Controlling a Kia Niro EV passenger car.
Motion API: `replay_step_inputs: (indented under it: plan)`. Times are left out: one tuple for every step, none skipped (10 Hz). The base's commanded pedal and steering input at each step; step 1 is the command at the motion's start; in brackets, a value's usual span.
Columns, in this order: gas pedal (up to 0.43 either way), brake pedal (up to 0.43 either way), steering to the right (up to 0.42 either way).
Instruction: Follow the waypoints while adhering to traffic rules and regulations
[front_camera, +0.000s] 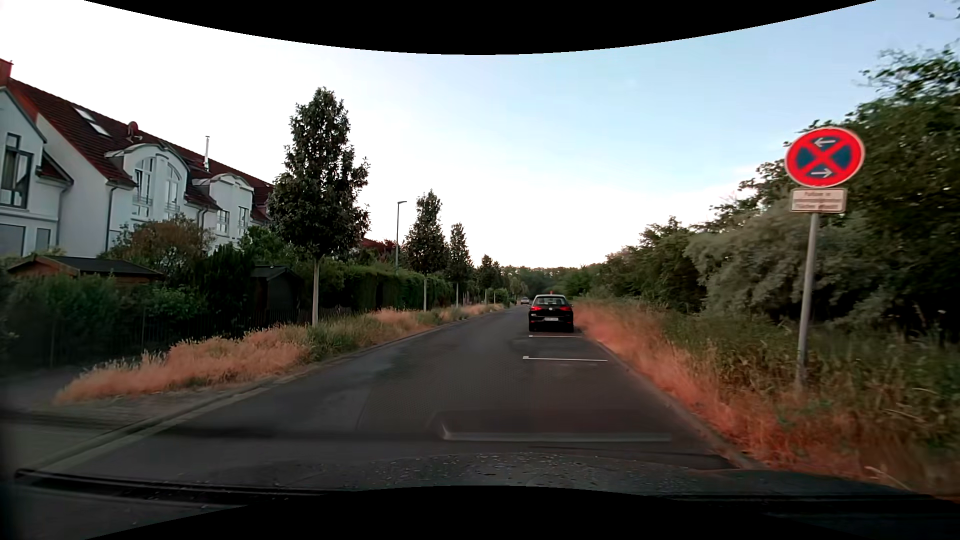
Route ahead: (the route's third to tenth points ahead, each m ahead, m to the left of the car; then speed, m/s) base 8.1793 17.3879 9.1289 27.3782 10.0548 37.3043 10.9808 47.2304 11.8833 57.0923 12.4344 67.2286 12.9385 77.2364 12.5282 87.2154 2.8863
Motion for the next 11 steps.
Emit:
replay_step_inputs:
  plan:
    - [0.000, 0.171, -0.401]
    - [0.000, 0.165, -0.460]
    - [0.000, 0.159, -0.518]
    - [0.000, 0.159, -0.570]
    - [0.000, 0.152, -0.613]
    - [0.000, 0.152, -0.658]
    - [0.000, 0.152, -0.697]
    - [0.000, 0.152, -0.740]
    - [0.000, 0.152, -0.771]
    - [0.000, 0.152, -0.814]
    - [0.000, 0.152, -0.847]
